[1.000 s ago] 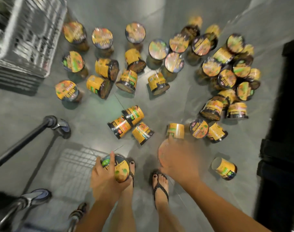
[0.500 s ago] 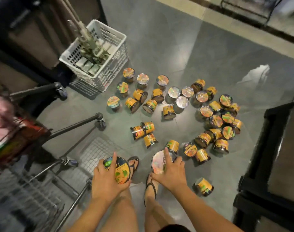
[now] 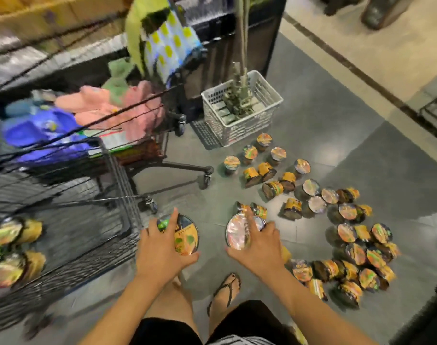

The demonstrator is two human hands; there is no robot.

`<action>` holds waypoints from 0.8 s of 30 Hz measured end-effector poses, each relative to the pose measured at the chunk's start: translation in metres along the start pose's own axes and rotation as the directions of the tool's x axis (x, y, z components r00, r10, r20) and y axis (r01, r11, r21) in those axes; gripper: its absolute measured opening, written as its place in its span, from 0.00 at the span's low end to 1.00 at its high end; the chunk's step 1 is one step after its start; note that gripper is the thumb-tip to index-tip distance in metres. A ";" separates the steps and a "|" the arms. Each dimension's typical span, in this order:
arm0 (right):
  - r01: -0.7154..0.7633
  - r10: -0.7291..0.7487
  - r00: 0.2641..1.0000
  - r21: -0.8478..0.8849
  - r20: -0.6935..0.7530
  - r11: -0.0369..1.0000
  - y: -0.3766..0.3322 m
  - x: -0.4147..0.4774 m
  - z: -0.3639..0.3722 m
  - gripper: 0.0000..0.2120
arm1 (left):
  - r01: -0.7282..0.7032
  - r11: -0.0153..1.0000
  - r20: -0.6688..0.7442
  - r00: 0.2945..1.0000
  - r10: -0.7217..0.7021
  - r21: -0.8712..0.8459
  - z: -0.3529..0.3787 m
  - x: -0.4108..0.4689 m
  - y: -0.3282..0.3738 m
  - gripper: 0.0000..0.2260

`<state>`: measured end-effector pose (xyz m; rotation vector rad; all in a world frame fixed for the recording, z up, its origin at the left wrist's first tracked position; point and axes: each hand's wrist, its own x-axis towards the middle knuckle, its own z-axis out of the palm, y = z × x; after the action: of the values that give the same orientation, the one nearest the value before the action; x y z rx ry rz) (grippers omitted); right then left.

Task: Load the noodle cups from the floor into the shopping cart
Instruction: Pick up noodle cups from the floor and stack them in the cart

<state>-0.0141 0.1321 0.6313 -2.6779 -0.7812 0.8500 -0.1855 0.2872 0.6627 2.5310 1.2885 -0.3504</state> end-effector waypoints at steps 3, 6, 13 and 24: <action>0.095 -0.095 0.995 0.000 -0.014 0.995 -0.050 0.005 -0.001 0.56 | 0.103 0.994 -0.074 0.992 -0.106 -0.036 -0.035 -0.005 -0.027 0.54; 0.227 -0.229 0.973 -0.060 -0.028 0.972 -0.111 0.005 -0.007 0.57 | 0.203 0.972 -0.152 0.963 -0.221 -0.122 -0.065 -0.006 -0.068 0.53; 0.442 -0.447 0.895 -0.115 -0.015 0.890 -0.254 0.006 0.006 0.55 | 0.366 0.884 -0.200 0.880 -0.430 -0.292 -0.107 -0.011 -0.184 0.54; 0.636 -0.601 0.771 -0.309 0.212 0.707 -0.433 0.005 0.105 0.55 | 0.573 0.733 -0.060 0.772 -0.633 -0.367 -0.085 -0.009 -0.348 0.55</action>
<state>-0.2548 0.5009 0.7006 -2.3571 -1.8943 0.6943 -0.4664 0.5067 0.6974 1.8333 2.0486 -0.0120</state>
